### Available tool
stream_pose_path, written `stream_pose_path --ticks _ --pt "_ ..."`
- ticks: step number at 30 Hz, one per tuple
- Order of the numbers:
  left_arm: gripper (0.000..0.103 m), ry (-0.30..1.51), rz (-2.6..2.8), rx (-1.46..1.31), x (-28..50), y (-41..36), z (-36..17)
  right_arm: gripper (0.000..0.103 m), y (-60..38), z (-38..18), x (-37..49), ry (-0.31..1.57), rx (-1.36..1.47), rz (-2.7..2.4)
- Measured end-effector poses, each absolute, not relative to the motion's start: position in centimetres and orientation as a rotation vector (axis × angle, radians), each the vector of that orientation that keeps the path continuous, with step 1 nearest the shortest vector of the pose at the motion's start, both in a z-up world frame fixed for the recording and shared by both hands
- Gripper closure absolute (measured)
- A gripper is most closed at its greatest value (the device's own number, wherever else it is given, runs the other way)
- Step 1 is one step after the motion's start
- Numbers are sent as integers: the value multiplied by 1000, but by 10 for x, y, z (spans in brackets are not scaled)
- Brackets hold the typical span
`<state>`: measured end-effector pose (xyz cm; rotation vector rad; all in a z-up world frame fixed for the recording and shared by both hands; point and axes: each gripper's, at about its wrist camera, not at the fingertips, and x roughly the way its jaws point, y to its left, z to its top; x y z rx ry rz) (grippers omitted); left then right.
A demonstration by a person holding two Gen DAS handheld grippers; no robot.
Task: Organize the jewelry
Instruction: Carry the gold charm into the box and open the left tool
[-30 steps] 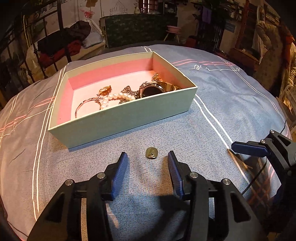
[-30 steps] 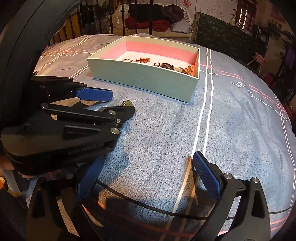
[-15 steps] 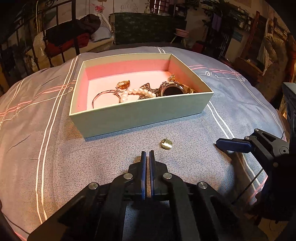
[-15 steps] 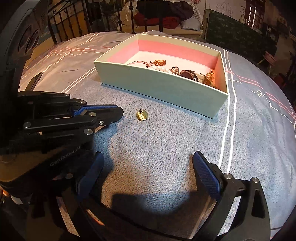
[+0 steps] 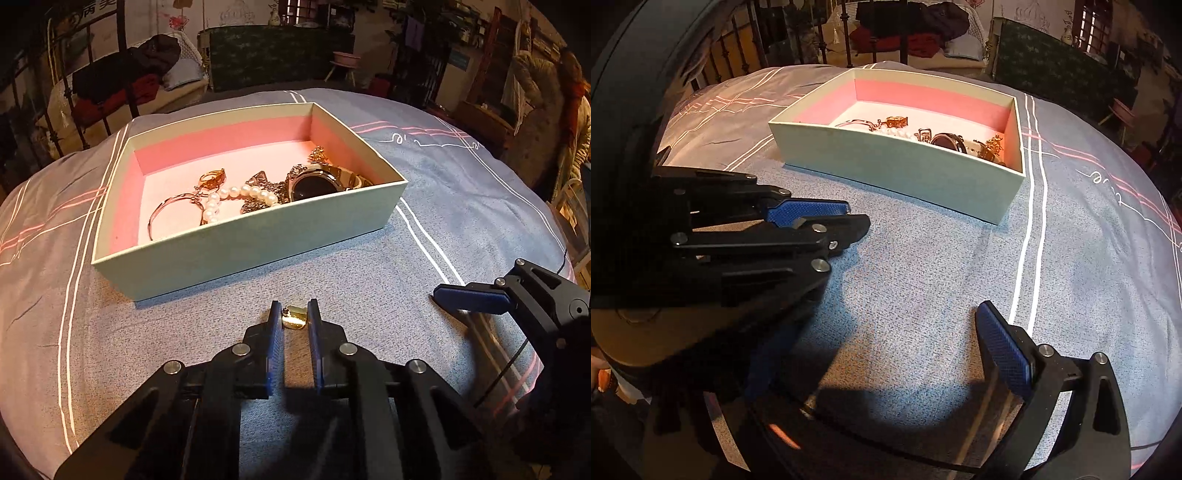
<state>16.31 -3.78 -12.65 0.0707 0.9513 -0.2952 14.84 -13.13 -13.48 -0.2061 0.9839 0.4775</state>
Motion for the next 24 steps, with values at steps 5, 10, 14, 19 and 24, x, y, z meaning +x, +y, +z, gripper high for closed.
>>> stream_pose_path --ticks 5,10,14,19,24 --pt "89 952 -262 39 154 -19 -123 8 -121 -134 161 988 -180 516" --pt "89 945 -250 18 148 -12 -115 82 -114 -130 159 980 -192 552" --pt "89 908 -259 -4 147 -13 -98 102 -120 -119 153 927 -176 549" --pt "89 839 -258 -16 165 -14 -65 102 -130 -86 165 832 -155 510" --pt "89 798 -230 -5 208 -15 -35 102 -130 -45 204 741 -176 463"
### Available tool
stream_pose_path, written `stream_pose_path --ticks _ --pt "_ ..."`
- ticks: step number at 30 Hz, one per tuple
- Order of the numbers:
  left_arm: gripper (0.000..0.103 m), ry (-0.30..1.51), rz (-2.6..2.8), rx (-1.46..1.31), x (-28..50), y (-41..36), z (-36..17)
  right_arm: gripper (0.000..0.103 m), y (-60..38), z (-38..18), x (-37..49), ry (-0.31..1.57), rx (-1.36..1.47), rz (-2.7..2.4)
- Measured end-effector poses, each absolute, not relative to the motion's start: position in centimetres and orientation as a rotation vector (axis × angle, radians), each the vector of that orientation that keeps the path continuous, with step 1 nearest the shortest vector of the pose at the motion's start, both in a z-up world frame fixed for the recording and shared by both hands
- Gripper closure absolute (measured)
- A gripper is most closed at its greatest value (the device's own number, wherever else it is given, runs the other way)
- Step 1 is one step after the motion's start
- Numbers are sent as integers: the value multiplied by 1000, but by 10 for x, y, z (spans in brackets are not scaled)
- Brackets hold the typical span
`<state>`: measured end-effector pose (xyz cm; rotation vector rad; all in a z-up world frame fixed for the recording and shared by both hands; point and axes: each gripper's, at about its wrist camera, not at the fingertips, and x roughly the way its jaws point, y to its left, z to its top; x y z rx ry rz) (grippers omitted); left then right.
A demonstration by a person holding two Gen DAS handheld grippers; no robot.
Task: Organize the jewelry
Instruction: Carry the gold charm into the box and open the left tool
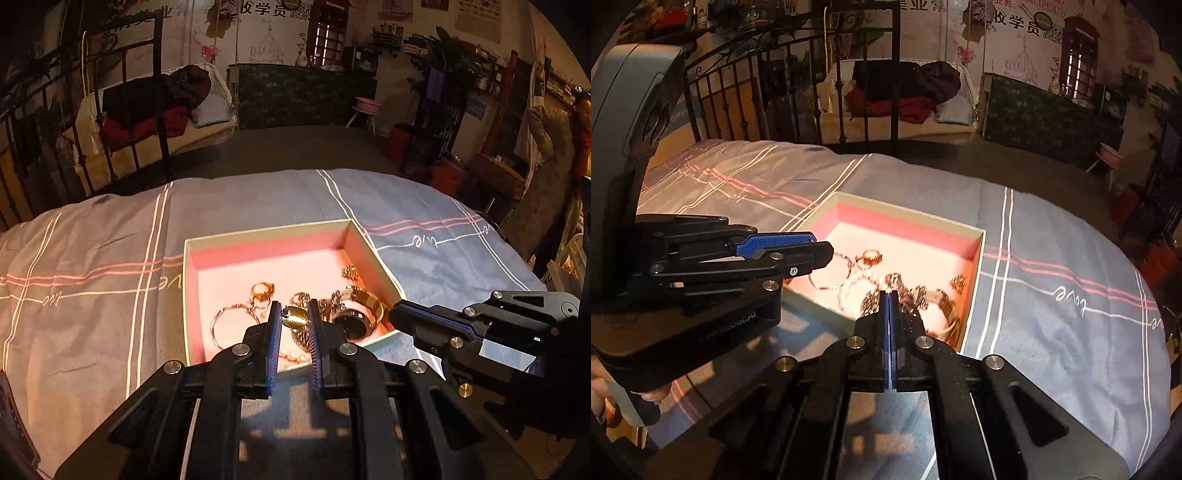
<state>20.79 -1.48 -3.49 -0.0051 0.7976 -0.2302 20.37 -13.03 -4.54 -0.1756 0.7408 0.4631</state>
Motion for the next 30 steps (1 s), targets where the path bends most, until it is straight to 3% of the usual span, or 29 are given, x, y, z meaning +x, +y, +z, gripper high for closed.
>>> stream_pose_path --ticks 8,30 --pt "89 827 -186 -17 257 -11 -24 102 -127 -44 249 778 -153 454" --pt "89 878 -169 -28 264 -9 -45 102 -121 -60 253 819 -174 472"
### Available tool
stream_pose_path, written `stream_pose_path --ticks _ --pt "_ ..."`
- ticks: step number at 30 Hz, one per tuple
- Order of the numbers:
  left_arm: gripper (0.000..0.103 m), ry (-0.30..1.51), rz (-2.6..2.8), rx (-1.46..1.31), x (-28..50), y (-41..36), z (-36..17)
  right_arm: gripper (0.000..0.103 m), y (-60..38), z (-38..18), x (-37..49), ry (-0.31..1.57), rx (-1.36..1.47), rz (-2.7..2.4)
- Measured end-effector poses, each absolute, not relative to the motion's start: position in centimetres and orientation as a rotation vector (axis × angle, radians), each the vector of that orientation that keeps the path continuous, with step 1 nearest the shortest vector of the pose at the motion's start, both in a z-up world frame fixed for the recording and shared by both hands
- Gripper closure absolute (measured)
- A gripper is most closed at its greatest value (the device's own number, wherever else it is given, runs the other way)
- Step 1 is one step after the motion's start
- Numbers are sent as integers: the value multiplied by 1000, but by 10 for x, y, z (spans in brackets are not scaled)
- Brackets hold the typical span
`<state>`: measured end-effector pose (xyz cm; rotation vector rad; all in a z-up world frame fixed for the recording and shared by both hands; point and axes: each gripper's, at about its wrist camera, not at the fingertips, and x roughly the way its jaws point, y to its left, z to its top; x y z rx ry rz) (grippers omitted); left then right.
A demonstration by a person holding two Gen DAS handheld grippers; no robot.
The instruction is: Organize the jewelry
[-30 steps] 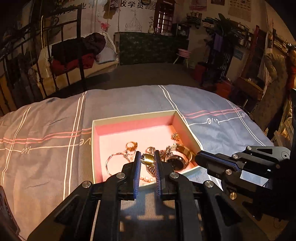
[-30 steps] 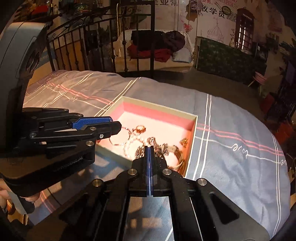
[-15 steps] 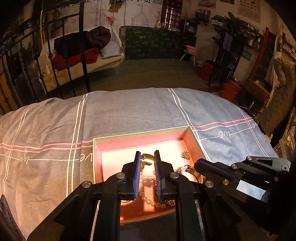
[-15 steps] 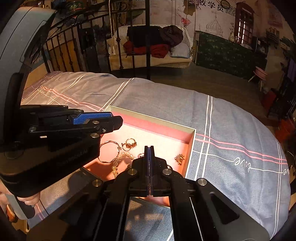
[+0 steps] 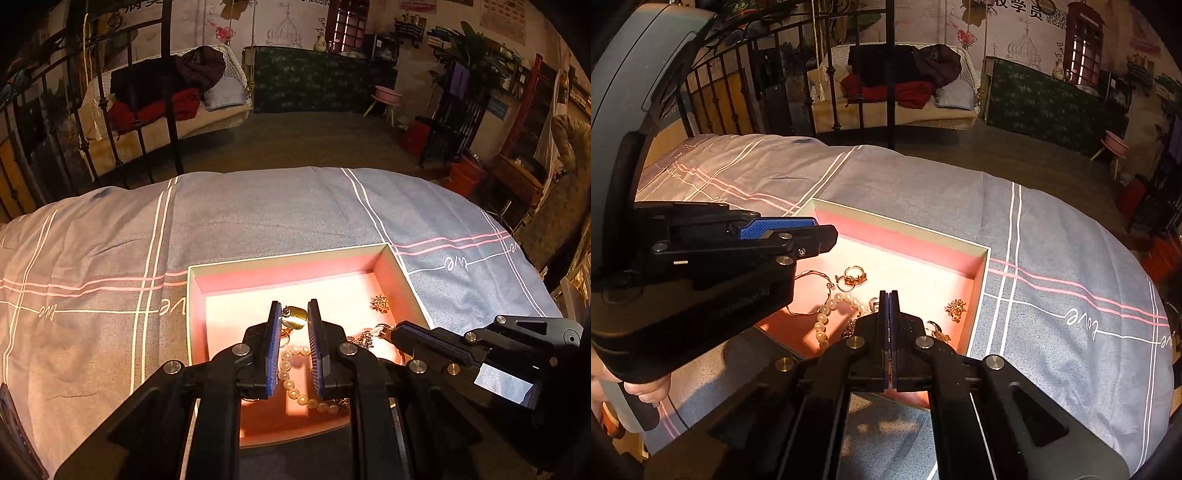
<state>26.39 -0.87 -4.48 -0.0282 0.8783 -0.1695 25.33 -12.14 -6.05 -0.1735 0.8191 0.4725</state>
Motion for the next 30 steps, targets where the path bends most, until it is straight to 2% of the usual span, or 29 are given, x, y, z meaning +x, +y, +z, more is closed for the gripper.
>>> stream_pose_path --ticks 5,6,7,8,9,10,11,21,30 --pt "89 890 -173 -30 265 -10 -47 102 -124 -61 250 820 -173 493" --pt "83 896 -163 -30 266 -10 -47 101 -124 -62 250 825 -170 511" --pt "56 909 -142 -28 267 -9 -47 98 -123 -63 250 839 -168 530" --pt "39 910 -110 -33 268 -7 -46 79 -122 -64 249 845 -170 538" --pt "14 907 -81 -38 268 -5 -45 30 -122 -63 246 835 -175 538" --pt "12 899 -67 -42 267 -3 -43 10 -122 -62 241 804 -185 527" --pt "12 895 -54 -40 266 -2 -41 5 -122 -59 236 763 -196 523" --pt "10 788 -75 -50 242 1 -25 5 -128 -54 224 697 -197 444" --pt "6 475 -158 -58 98 4 20 5 -171 -14 89 356 -94 245"
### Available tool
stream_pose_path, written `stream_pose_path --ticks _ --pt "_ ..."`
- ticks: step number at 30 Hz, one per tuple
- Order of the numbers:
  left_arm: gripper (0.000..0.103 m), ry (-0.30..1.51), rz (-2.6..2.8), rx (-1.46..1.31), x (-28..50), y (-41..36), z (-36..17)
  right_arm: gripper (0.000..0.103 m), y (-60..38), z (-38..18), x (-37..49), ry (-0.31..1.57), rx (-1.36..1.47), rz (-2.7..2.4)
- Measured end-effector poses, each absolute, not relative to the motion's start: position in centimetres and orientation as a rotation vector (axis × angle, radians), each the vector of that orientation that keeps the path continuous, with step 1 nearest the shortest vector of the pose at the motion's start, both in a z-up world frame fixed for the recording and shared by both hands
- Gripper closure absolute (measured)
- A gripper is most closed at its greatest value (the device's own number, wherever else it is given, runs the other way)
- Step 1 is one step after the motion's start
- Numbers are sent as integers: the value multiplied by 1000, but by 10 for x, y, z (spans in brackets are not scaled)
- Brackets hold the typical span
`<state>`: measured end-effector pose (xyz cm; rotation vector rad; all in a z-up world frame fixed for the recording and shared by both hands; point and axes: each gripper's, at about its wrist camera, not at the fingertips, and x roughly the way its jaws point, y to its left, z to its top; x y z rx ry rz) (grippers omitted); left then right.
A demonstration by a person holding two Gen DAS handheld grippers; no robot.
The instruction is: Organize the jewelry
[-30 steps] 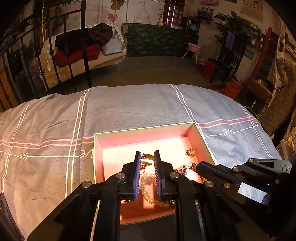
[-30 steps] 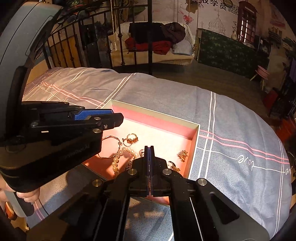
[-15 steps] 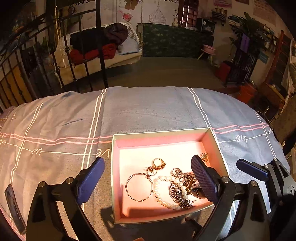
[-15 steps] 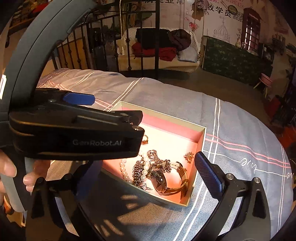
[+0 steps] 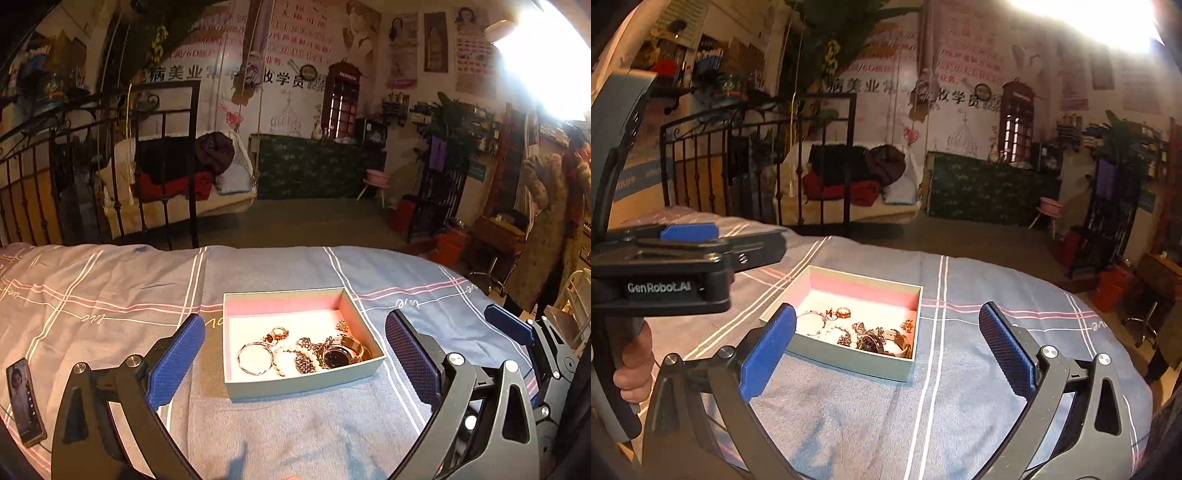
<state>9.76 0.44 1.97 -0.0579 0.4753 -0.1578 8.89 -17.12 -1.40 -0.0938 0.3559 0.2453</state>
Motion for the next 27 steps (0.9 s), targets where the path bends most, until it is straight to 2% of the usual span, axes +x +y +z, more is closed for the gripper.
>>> stream_pose_path --ticks 6,14,27 --pt "6 396 -107 -15 46 1 28 5 -182 -10 42 263 -81 164" --pt "6 339 -46 30 28 4 35 5 -196 -3 29 233 -78 133" --pt "6 398 -58 -2 33 8 25 5 -196 4 37 250 -72 134"
